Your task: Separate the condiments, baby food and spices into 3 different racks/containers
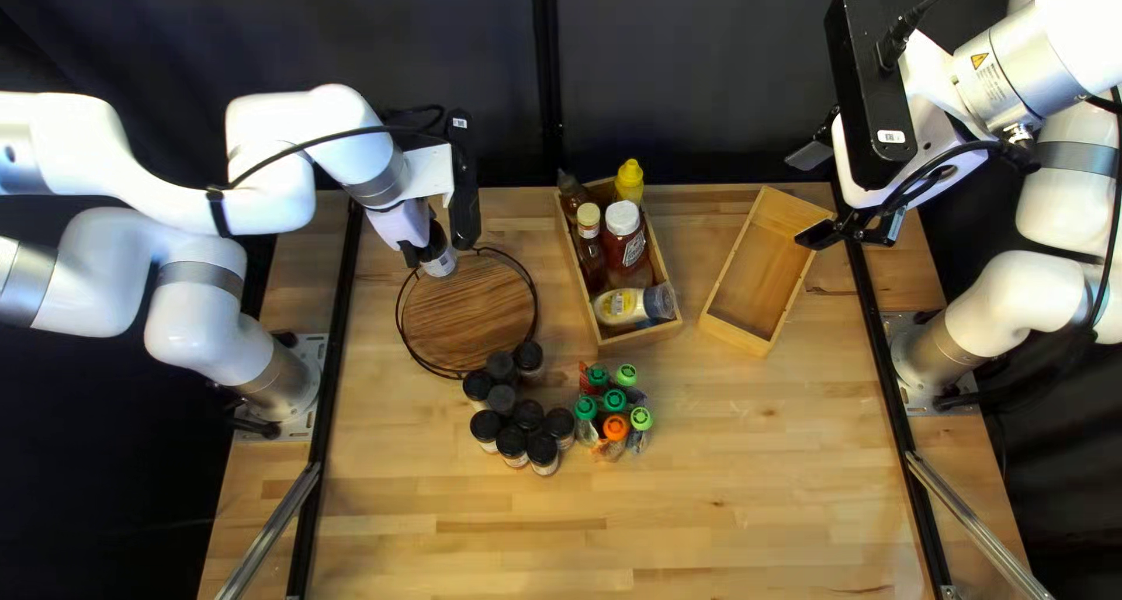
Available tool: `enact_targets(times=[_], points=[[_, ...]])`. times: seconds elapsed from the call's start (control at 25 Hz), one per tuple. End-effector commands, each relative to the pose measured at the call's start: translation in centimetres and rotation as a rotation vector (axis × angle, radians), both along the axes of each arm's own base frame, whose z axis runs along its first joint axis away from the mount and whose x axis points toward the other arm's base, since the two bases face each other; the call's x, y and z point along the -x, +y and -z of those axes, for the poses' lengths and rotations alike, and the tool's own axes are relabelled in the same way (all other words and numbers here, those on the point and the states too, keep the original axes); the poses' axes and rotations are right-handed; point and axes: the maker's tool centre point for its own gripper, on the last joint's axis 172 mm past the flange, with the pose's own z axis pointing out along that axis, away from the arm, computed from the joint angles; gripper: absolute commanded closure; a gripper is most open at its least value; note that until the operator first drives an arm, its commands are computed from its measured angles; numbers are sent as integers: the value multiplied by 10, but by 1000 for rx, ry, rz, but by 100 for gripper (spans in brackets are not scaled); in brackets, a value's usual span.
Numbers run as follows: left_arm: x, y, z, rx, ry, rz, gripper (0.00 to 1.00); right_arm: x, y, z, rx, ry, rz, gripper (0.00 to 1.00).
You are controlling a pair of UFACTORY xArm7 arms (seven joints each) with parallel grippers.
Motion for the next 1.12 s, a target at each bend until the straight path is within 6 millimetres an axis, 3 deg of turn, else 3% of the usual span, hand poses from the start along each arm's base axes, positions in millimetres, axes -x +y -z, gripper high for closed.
enact_targets(times=[0.04, 0.36, 0.52, 0.64, 0.72, 0.92, 1.12], points=[[-3, -1, 15, 17, 6, -11, 97, 0, 0, 0, 0, 0, 0, 0], [-10, -8, 41, 68, 7, -13, 95, 0, 0, 0, 0, 0, 0, 0], [-11, -10, 51, 78, 6, -16, 89, 0, 0, 0, 0, 0, 0, 0], [-11, -11, 54, 82, 7, -17, 42, 0, 0, 0, 0, 0, 0, 0], [-11, -12, 55, 83, 7, -16, 20, 0, 0, 0, 0, 0, 0, 0], [-13, -19, 49, 81, 10, -9, 7, 0, 0, 0, 0, 0, 0, 0], [-27, -50, 21, 85, 18, 34, 0, 0, 0, 0, 0, 0, 0, 0]])
